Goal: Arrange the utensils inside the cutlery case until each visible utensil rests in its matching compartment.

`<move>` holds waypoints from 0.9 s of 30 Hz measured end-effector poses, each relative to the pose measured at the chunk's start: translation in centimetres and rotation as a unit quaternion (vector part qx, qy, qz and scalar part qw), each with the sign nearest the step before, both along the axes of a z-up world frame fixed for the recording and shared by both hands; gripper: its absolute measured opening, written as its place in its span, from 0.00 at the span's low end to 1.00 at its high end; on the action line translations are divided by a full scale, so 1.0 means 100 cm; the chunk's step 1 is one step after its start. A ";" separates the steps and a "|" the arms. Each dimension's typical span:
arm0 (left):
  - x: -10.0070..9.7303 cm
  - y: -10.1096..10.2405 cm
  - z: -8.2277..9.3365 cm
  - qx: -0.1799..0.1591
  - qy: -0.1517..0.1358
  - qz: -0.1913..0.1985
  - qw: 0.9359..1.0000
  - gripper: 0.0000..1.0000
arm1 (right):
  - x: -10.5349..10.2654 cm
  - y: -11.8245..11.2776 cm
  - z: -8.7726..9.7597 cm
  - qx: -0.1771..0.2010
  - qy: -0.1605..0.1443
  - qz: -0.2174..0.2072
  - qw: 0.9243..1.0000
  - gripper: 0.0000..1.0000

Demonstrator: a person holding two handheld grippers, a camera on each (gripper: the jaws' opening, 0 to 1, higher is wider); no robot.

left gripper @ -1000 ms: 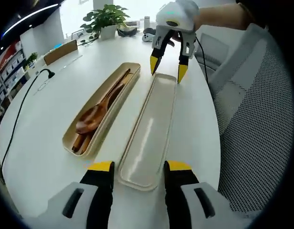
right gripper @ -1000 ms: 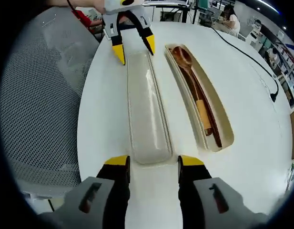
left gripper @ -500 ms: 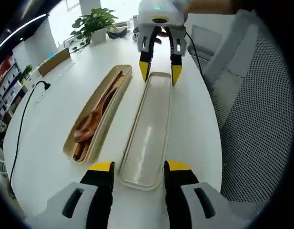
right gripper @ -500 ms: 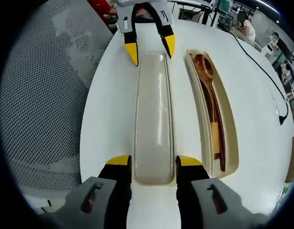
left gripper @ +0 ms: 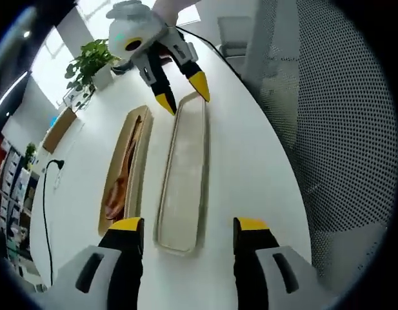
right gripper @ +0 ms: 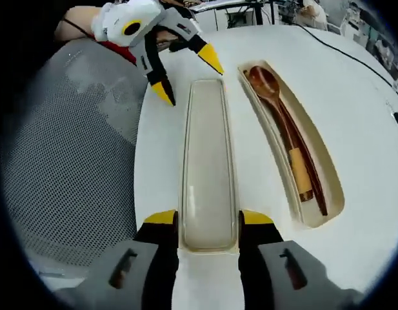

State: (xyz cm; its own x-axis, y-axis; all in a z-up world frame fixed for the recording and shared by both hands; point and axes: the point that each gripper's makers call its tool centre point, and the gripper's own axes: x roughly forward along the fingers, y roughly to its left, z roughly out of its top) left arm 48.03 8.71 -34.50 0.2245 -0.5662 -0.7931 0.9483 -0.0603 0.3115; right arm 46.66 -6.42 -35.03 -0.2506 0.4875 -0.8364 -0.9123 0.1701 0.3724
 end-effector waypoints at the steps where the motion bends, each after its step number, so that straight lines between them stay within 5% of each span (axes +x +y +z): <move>1: -0.002 0.000 0.000 0.003 0.007 0.001 1.000 0.51 | 0.000 -0.001 0.000 0.004 0.008 0.002 1.000 0.34; 5: -0.003 -0.003 -0.001 0.005 -0.003 -0.012 1.000 0.48 | -0.005 -0.005 0.002 0.005 0.035 -0.004 0.999 0.34; 8: -0.006 -0.003 -0.001 0.008 0.005 -0.016 1.000 0.43 | -0.017 -0.002 0.008 0.017 0.097 -0.026 0.995 0.34; 10: -0.006 -0.003 -0.003 0.004 0.011 -0.011 1.000 0.38 | -0.009 -0.001 0.004 0.035 0.098 -0.037 0.994 0.34; 13: -0.003 -0.006 -0.003 0.002 0.009 -0.008 1.000 0.34 | -0.021 -0.005 0.011 0.035 0.158 -0.051 0.986 0.34; 17: 0.010 -0.002 -0.008 0.054 -0.056 -0.042 0.996 0.21 | -0.023 -0.008 0.013 0.036 0.167 -0.046 0.984 0.34; 22: 0.010 -0.005 -0.004 0.038 -0.055 -0.031 0.997 0.10 | -0.029 -0.010 0.012 0.035 0.176 -0.042 0.983 0.34; 25: 0.015 -0.001 0.000 0.032 -0.041 0.020 0.998 0.09 | -0.024 -0.006 0.015 0.066 0.186 -0.080 0.977 0.35; 27: 0.013 0.000 0.000 0.035 -0.039 0.011 0.999 0.08 | -0.023 -0.010 0.015 0.069 0.188 -0.083 0.976 0.35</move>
